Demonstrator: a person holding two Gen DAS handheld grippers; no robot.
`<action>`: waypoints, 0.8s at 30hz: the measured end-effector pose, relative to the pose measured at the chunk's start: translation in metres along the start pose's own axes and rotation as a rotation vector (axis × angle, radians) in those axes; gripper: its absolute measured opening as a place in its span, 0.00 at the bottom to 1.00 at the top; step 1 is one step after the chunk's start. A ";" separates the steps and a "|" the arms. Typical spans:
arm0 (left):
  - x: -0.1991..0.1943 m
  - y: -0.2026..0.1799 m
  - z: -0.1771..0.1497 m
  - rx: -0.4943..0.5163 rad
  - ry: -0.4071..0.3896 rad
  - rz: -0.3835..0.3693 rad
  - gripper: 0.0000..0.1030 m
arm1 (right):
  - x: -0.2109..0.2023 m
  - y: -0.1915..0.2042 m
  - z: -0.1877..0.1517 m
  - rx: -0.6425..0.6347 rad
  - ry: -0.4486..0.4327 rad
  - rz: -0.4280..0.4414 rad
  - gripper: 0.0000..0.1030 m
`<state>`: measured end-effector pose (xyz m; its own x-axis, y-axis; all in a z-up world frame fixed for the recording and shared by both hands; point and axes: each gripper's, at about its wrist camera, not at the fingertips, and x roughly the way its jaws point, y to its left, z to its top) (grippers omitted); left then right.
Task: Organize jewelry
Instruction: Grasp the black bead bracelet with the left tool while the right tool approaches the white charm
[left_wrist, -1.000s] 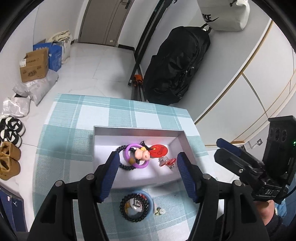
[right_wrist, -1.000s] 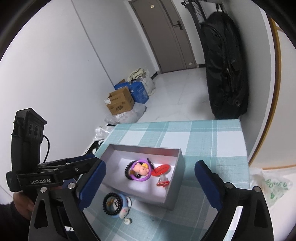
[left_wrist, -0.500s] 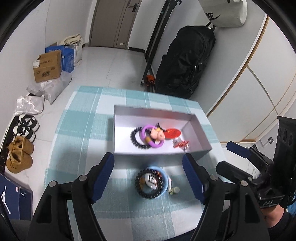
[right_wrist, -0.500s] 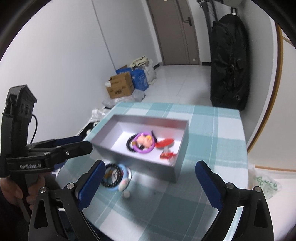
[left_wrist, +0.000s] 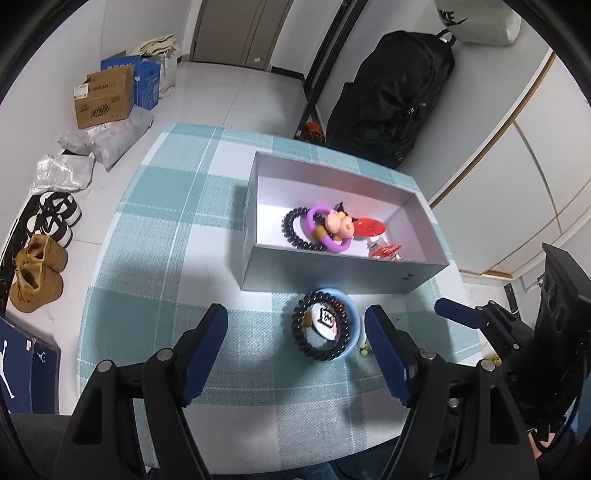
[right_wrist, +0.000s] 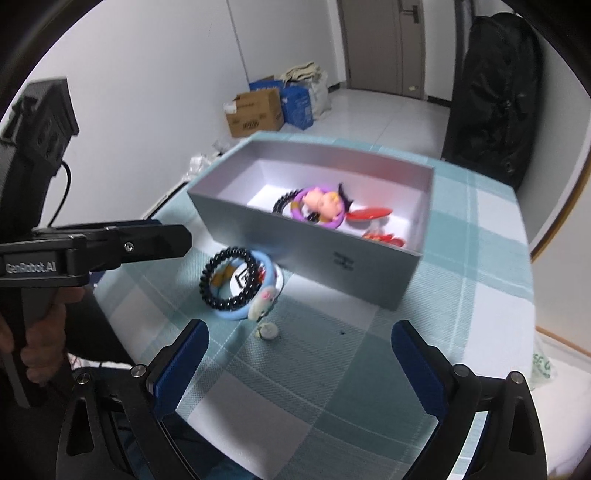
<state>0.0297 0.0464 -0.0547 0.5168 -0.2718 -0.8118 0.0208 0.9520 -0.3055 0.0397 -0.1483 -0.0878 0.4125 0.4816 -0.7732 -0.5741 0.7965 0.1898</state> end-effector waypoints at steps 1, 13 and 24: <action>0.001 0.001 0.000 0.001 0.003 0.004 0.71 | 0.003 0.001 0.000 -0.008 0.009 0.001 0.96; 0.004 0.012 -0.003 -0.013 0.024 0.061 0.71 | 0.020 0.010 -0.004 -0.036 0.053 0.032 0.58; 0.011 0.025 -0.003 -0.065 0.061 0.078 0.71 | 0.025 0.027 -0.007 -0.151 0.060 -0.052 0.28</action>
<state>0.0337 0.0670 -0.0730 0.4618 -0.2068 -0.8625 -0.0744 0.9600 -0.2700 0.0296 -0.1168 -0.1064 0.4039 0.4145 -0.8155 -0.6547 0.7536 0.0588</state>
